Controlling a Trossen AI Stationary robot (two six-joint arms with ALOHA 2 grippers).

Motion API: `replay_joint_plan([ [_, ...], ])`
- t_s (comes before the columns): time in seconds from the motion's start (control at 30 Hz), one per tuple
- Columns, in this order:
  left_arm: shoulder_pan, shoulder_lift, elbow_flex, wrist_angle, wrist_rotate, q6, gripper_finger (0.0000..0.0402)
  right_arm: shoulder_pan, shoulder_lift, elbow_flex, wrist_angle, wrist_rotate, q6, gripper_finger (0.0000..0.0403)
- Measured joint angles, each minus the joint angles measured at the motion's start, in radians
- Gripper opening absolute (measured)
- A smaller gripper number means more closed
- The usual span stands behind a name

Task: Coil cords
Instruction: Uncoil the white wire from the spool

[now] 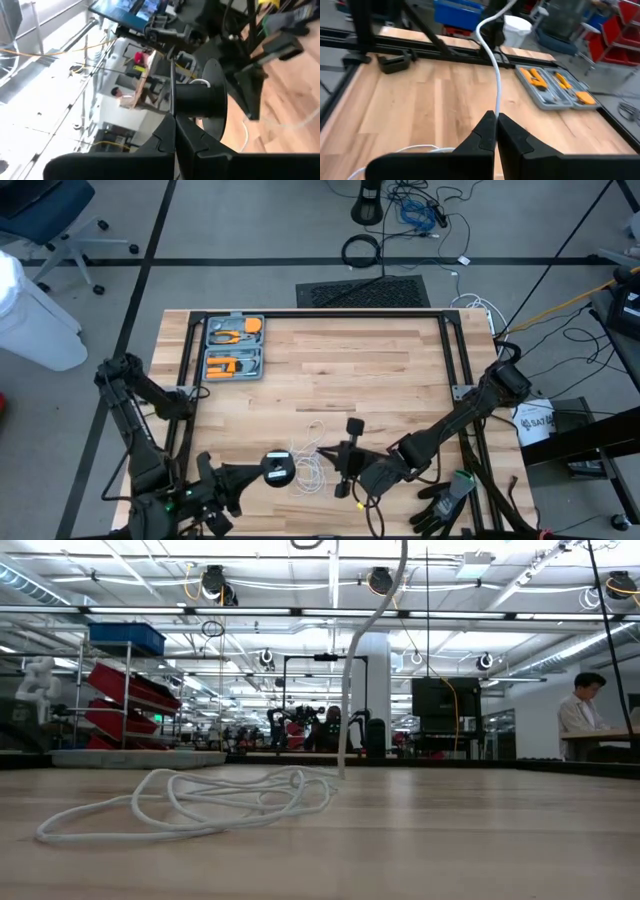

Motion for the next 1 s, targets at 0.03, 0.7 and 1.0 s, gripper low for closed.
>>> replay_joint_plan([
  [0.03, -0.006, 0.0, 0.0, -0.002, 0.0, 0.0, 0.0002, 0.003, -0.005, 0.0, -0.016, 0.01, 0.016, 0.0],
  [0.7, -0.035, 0.0, 0.0, -0.003, -0.016, -0.032, 0.0002, 0.249, -0.13, 0.0, -0.11, 0.289, 0.062, 0.0],
  [1.0, -0.025, 0.0, -0.001, -0.054, -0.025, -0.06, 0.0002, 0.409, -0.13, 0.0, 0.186, 0.396, -0.229, 0.0],
])
